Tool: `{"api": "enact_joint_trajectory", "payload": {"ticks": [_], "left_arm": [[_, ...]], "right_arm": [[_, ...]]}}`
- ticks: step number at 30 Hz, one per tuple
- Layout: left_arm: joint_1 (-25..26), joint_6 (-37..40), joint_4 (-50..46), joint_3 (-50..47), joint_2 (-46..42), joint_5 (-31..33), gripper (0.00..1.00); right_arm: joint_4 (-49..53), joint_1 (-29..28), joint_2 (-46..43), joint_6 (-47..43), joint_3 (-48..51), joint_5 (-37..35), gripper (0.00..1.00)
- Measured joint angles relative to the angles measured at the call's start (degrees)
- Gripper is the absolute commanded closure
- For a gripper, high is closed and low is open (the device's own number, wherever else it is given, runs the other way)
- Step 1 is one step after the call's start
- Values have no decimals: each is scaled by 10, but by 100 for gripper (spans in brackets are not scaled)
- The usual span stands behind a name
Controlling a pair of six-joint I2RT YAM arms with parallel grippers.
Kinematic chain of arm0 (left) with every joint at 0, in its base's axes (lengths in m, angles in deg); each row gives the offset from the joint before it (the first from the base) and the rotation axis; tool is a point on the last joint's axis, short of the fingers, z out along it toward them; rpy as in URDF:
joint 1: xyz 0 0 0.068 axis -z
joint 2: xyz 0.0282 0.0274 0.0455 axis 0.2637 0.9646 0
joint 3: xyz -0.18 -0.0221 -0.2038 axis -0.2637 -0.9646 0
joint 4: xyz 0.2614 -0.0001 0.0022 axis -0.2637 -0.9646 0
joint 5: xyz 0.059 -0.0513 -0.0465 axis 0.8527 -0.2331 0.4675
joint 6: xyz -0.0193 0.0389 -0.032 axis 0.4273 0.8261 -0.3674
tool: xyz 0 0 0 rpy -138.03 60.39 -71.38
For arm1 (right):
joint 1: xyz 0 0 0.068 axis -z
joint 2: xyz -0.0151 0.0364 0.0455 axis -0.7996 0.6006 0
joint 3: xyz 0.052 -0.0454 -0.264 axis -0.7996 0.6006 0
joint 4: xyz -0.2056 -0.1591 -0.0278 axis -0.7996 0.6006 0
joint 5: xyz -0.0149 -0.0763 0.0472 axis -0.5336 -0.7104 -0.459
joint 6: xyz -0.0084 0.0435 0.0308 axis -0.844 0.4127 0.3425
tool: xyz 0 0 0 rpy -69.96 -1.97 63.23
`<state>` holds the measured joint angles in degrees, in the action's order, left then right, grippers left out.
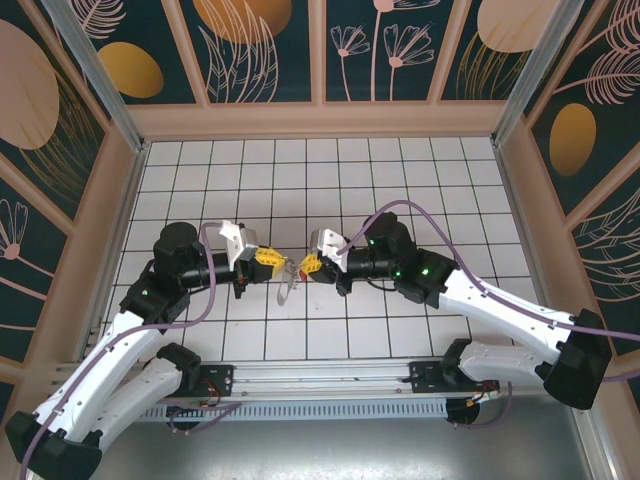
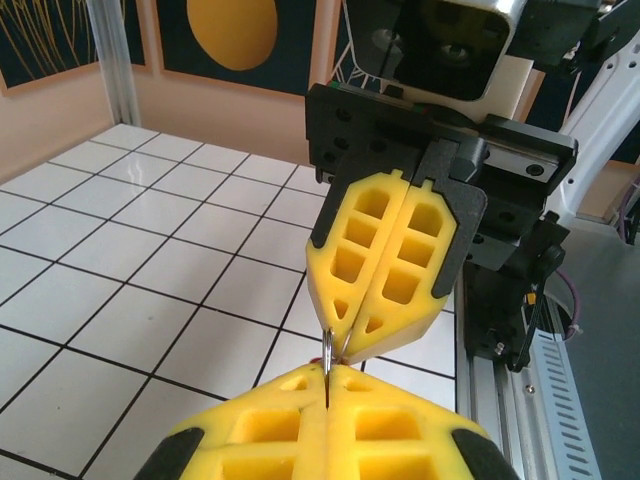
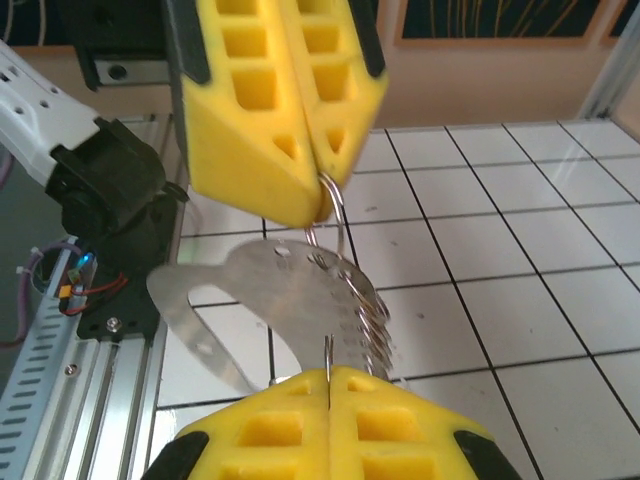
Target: Put the keys on the keyring
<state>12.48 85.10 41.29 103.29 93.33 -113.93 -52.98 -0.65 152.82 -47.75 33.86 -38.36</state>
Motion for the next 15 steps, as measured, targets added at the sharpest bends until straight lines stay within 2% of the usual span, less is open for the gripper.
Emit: {"api": "enact_joint_trajectory", "payload": {"ticks": [15], "left_arm": [[17,0,2,-3,2,-4,100]], "right_arm": [[-9,-1,3,0,-2,8,100]]}}
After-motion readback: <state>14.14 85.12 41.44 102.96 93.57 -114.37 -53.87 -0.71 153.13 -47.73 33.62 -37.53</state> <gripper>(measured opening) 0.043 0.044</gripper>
